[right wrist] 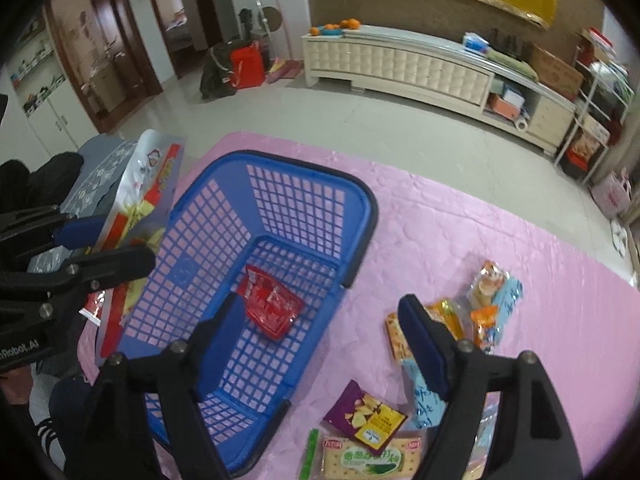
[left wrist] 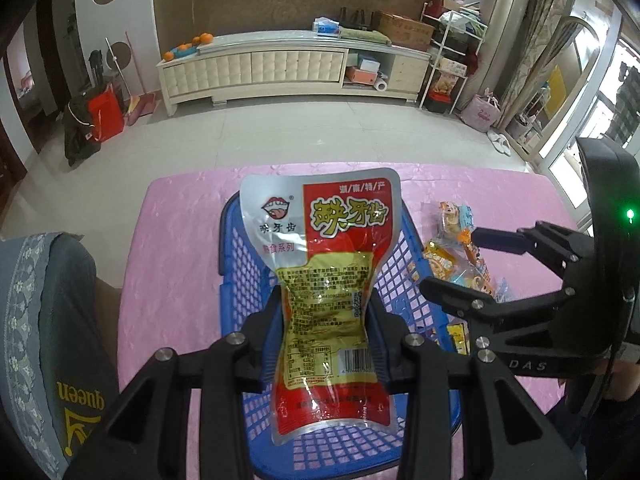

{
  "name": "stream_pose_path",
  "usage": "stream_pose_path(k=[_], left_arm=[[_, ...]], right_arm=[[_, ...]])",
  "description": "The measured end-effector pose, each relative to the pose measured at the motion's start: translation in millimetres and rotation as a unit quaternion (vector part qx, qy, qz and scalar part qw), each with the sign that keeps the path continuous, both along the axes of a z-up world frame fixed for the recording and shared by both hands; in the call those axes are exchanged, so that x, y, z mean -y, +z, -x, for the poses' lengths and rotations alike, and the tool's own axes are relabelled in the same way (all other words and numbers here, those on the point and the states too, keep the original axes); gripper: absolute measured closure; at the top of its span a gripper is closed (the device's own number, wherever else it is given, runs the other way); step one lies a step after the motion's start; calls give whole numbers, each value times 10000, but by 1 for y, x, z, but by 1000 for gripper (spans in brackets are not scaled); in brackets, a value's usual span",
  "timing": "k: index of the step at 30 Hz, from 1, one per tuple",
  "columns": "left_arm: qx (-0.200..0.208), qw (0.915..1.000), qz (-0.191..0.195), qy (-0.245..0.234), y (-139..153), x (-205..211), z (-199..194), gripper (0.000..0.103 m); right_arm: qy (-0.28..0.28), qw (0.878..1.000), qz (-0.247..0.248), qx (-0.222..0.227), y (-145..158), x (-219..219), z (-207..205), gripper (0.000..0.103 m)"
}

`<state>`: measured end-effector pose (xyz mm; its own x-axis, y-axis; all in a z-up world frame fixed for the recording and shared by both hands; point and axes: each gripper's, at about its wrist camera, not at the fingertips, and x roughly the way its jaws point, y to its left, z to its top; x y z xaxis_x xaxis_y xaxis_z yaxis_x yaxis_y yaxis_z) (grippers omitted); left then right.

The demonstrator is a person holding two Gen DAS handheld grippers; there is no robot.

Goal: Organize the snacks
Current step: 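Open the right tool to drop the red packet into the basket, then lower the spicy snack pouch into the basket and open the left tool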

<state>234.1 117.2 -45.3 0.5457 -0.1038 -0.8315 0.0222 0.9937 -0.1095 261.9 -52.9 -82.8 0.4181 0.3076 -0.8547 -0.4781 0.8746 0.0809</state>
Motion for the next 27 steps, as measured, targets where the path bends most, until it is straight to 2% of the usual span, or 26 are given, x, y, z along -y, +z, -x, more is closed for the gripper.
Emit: stream_pose_path(k=[5,22,23,25,27], left_arm=[[-100,9999,61,-107,-12,9,-12,67],[-504,9984,168,-180,-51,19,-61,65],[-484,9986,85,-185,-52,20,-64,64],[-442,9988,62,-209,-53,23,-65,56],[-349,9992,111,-141,-51,21,-64,45]], right_arm=[[-297,9995,-7,-58,-8,14,-5,21],[-643,9974,-224,-226,-29,38,-27,21],[-650,9973,-256,-230,-30,40,-28,21],[-681,9971,-271,-221,-30,44,-29,21],[-706,9968,-288,-226,-30,47,-29,21]])
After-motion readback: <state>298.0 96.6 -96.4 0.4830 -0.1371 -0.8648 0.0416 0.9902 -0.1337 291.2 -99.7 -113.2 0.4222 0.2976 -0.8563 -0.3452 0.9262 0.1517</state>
